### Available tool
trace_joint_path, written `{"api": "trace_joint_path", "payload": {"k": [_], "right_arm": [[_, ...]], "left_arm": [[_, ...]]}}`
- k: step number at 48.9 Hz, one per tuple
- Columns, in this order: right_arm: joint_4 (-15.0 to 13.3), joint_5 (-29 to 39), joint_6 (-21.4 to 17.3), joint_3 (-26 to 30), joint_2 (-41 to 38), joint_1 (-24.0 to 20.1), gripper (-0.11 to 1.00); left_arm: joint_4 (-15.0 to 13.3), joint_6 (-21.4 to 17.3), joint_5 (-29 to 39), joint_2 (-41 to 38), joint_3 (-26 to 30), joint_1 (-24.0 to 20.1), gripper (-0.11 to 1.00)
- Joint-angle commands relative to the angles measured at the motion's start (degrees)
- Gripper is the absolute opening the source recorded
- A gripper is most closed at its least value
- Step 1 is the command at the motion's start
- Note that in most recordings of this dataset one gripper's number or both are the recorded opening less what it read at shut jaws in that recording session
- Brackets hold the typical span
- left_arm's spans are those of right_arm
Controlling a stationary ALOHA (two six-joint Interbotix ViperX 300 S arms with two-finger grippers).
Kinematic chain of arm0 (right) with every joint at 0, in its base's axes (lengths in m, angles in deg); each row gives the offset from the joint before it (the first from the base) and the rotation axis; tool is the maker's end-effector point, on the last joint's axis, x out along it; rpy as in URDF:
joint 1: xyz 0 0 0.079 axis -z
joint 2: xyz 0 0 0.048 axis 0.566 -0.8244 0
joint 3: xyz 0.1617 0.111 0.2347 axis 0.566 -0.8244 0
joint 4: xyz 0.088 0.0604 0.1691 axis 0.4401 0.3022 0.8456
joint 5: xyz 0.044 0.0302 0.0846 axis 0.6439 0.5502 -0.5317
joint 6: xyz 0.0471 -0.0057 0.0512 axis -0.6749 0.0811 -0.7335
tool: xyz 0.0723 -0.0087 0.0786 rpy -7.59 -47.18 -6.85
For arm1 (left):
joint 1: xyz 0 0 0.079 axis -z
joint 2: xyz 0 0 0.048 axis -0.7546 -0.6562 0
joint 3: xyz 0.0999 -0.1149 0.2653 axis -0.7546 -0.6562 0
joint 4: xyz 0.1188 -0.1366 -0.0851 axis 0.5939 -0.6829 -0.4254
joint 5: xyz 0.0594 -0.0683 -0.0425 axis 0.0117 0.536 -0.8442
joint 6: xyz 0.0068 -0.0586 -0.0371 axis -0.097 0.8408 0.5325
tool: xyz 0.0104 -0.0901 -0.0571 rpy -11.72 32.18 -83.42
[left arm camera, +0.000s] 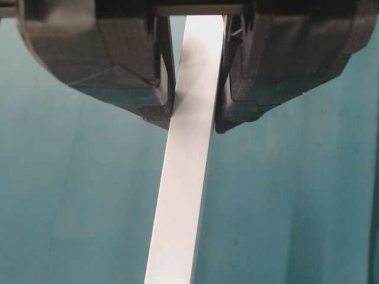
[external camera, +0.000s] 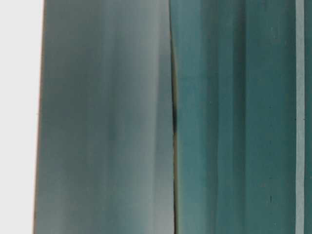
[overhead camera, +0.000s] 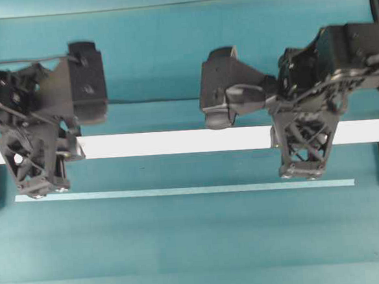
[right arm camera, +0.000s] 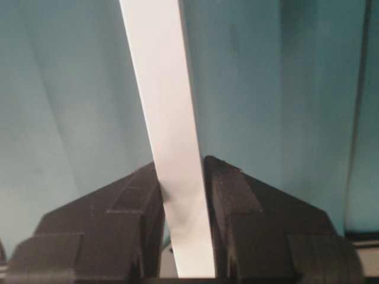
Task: Lift a wooden board with both hands.
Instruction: 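Lift the gripped board with both grippers and raise it back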
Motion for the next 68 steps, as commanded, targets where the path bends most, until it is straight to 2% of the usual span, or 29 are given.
{"api": "trace_joint_path", "payload": {"k": [1, 18, 22, 34, 51, 68], "right_arm": [[0.4, 0.4, -1.6, 3.7, 0.1, -0.2, 0.21], [0.1, 2.9, -3.6, 13.0, 0.1, 0.4, 0.21], [-0.4, 3.2, -4.8, 15.2, 0.2, 0.5, 0.21], [-1.1, 3.7, -5.3, 20.1, 0.7, 0.6, 0.21], [-1.1, 3.8, -5.2, 19.4, 1.1, 0.6, 0.21], [-0.4, 3.9, -5.2, 18.5, 1.2, 0.6, 0.21]], "left_arm": [[0.2, 1.9, 0.8, 1.1, 3.5, -1.6, 0.17], [0.3, 2.2, 7.3, 0.8, 12.7, -2.3, 0.17], [0.2, 2.2, 7.8, 0.5, 14.2, -2.3, 0.17], [0.3, 2.1, 9.5, -0.5, 16.5, -2.2, 0.17], [0.2, 1.9, 12.2, -2.1, 19.6, -2.2, 0.17], [0.2, 1.9, 12.5, -2.4, 20.0, -2.2, 0.17]]}}
